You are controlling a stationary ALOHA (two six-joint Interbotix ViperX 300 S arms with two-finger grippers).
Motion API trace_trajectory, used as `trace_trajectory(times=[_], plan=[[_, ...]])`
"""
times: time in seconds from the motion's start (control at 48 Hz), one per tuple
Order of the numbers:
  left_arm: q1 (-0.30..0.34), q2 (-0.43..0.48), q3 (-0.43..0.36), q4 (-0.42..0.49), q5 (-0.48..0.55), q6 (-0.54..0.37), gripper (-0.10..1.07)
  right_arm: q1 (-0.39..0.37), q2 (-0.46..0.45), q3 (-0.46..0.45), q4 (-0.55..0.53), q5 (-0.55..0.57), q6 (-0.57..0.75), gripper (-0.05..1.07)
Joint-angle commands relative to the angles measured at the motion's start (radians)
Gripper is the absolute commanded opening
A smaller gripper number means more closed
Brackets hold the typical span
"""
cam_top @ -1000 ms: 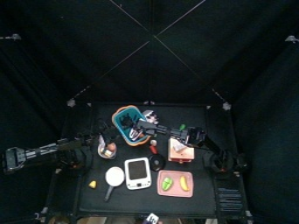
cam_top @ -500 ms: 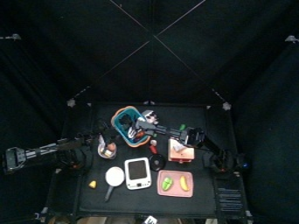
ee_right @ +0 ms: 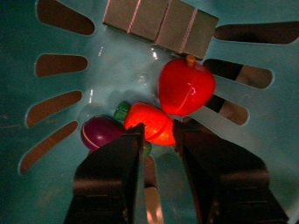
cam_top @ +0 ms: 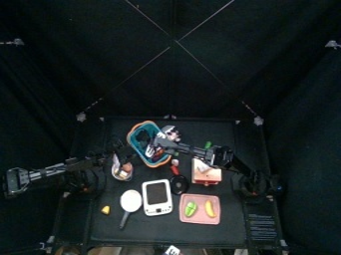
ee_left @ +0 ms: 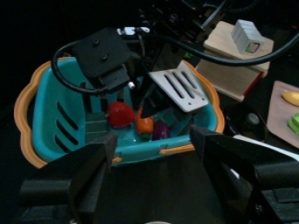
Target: Grab carrot
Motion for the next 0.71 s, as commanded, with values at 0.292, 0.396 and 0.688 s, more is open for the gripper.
trace_trajectory(times=[0.292, 0.396, 0.688], plan=[[0.005, 0.000, -0.014, 0.003, -0.003, 0.003, 0.99, -0.002, 0.011, -0.015, -0.002, -0.005, -0.005, 0.81], [0.005, 0.000, -0.012, 0.003, -0.003, 0.003, 0.99, -0.006, 0.017, 0.000, 0.000, -0.005, -0.003, 0.81], [0.006, 0.000, -0.012, 0.003, -0.003, 0.003, 0.99, -0.008, 0.017, 0.063, 0.023, -0.014, 0.000, 0.81]])
